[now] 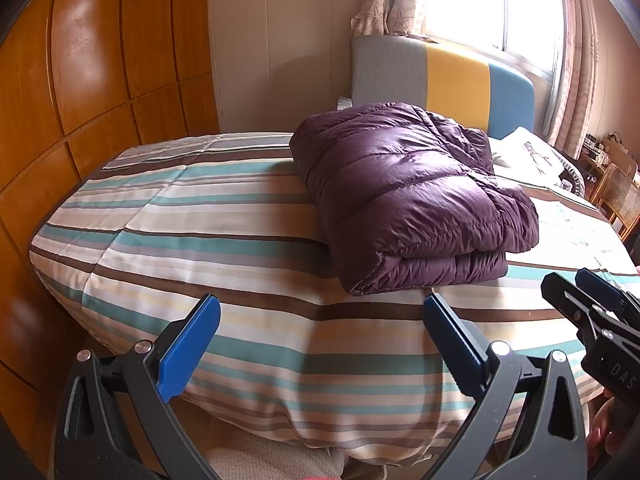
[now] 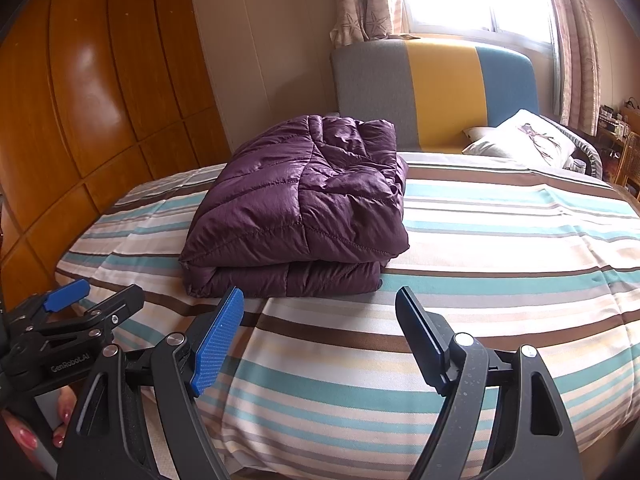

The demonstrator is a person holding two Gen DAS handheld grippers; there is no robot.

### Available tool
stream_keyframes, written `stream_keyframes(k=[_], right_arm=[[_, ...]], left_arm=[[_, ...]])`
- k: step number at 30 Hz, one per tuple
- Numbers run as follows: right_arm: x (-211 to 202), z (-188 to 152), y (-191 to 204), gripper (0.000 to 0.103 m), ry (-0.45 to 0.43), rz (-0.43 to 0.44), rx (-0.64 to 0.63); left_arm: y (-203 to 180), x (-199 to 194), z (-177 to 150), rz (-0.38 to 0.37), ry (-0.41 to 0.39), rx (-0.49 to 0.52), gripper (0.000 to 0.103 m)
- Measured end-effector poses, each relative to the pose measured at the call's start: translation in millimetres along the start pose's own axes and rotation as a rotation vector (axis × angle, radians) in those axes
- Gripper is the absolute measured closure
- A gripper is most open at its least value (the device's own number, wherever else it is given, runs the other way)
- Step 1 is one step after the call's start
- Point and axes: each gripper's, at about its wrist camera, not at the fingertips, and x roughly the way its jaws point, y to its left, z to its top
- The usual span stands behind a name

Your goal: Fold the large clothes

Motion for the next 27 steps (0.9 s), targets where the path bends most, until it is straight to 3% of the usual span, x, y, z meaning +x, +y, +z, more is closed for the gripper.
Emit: stream_keyframes(k=[11,17,27], right_arm=[[3,-2,-2,0.025,0.008,0.0,0.003],[7,-3,-4,0.025,0.02,-0.004,0.004],[22,-3,-13,0.025,0.054,-0.014,0.018]], left_arm=[[-4,2,-1,-0.014,0.005,-0.002,0.002],[-6,5,-3,0.025,0.0,0.004,0.002],[4,28,-1,0.014,0.084,-0.045,0.002]])
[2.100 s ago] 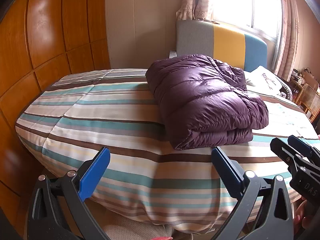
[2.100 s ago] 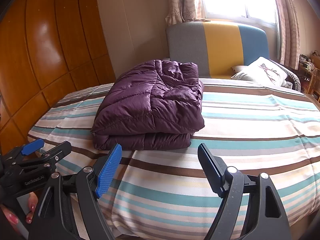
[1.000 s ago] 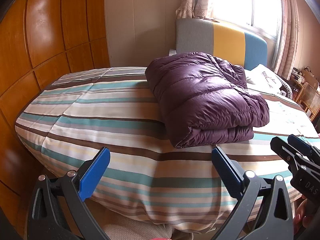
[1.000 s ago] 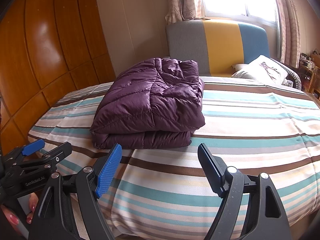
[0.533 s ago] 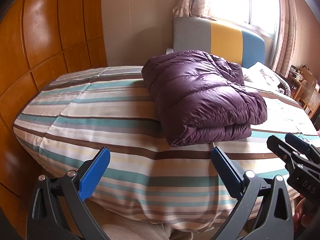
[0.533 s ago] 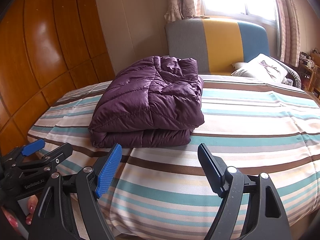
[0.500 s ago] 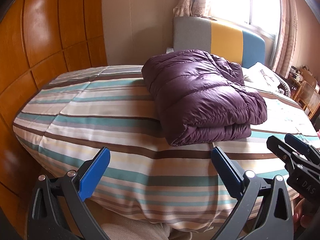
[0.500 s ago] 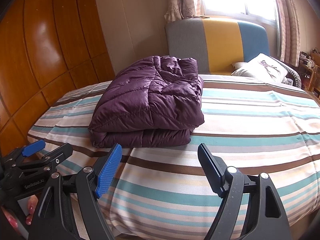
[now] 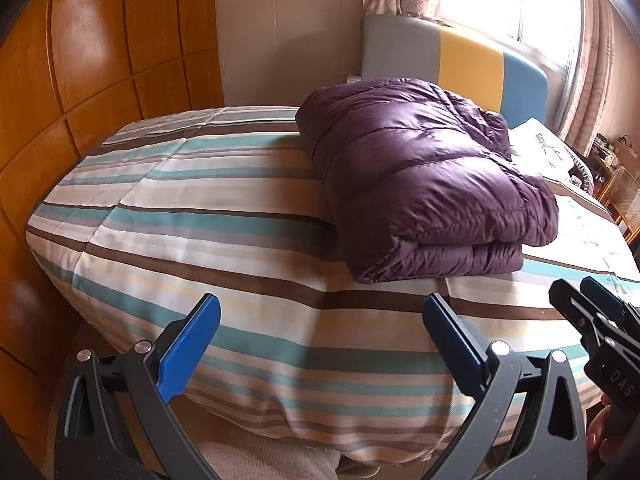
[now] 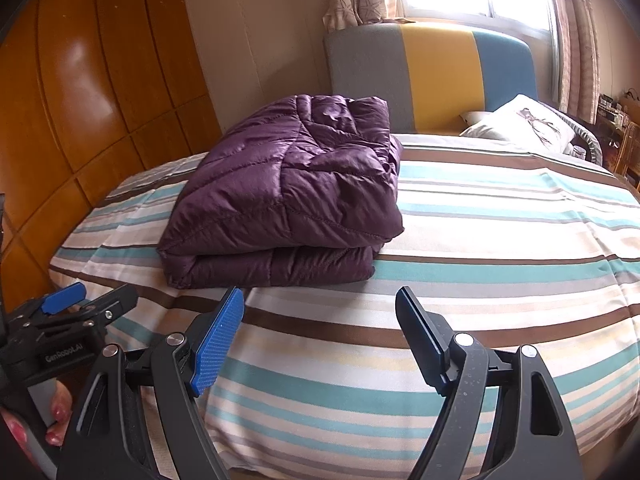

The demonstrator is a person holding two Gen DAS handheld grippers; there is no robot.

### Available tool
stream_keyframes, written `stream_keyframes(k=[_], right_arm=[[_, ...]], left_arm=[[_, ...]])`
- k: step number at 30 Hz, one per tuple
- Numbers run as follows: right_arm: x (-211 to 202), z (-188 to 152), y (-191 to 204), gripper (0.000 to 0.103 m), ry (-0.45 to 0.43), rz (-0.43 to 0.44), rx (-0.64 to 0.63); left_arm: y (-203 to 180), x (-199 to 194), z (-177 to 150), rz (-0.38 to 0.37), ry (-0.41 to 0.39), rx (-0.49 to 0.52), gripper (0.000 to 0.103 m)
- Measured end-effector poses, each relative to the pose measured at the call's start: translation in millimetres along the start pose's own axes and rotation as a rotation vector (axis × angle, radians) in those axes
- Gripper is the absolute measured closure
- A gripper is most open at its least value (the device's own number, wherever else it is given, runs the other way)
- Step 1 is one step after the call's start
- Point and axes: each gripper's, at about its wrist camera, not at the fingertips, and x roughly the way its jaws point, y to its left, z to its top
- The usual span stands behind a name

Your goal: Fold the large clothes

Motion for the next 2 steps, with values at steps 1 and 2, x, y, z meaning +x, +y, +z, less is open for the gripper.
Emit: stream_keyframes(k=[1,2], right_arm=[[2.5,1.1,-2.7,0.025,0.005,-0.004,0.004],[4.2,2.0,-5.4,0.025,0.008,-0.007,0.007]], left_arm=[[0.9,2.7,1.7,0.003,0.0,-0.002,0.002],[1.4,4.6,3.3,0.006,0.0,0.0,0.002]])
